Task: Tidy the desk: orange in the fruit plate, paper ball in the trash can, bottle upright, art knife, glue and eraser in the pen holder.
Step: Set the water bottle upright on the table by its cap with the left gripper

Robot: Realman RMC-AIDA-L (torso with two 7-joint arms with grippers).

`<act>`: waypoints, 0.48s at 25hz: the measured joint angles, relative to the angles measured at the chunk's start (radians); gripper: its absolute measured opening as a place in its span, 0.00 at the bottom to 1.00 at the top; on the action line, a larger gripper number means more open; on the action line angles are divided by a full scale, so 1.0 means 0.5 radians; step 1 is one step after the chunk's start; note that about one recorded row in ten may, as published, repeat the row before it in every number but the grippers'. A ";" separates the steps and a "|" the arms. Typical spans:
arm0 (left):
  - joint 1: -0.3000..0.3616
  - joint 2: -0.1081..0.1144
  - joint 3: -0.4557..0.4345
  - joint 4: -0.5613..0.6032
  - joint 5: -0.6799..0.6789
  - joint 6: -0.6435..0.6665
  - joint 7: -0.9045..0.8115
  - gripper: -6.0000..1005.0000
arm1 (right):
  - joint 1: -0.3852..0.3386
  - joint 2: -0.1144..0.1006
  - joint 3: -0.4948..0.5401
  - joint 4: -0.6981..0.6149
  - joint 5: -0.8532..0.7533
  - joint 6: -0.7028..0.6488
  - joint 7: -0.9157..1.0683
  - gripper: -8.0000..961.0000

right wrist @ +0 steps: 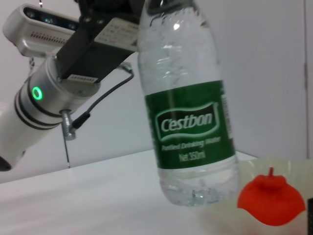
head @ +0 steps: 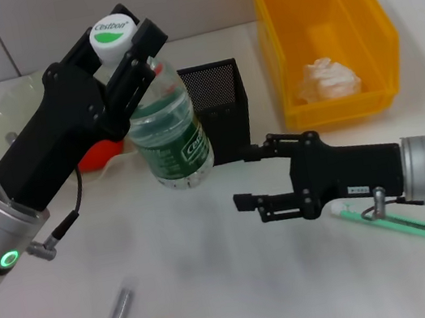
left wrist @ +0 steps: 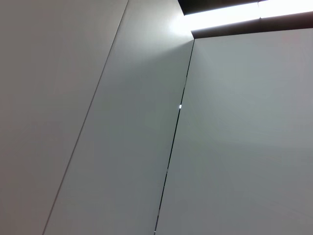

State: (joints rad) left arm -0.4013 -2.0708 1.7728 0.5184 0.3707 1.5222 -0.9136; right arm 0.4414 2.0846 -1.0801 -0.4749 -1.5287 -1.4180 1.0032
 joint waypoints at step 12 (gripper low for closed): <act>0.073 0.006 0.001 -0.035 0.019 0.006 0.109 0.51 | -0.139 -0.006 0.102 -0.164 0.005 -0.073 0.069 0.80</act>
State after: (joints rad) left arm -0.3648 -2.0677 1.7732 0.5011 0.3801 1.5252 -0.8593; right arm 0.3721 2.0815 -1.0291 -0.5569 -1.5261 -1.4545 1.0378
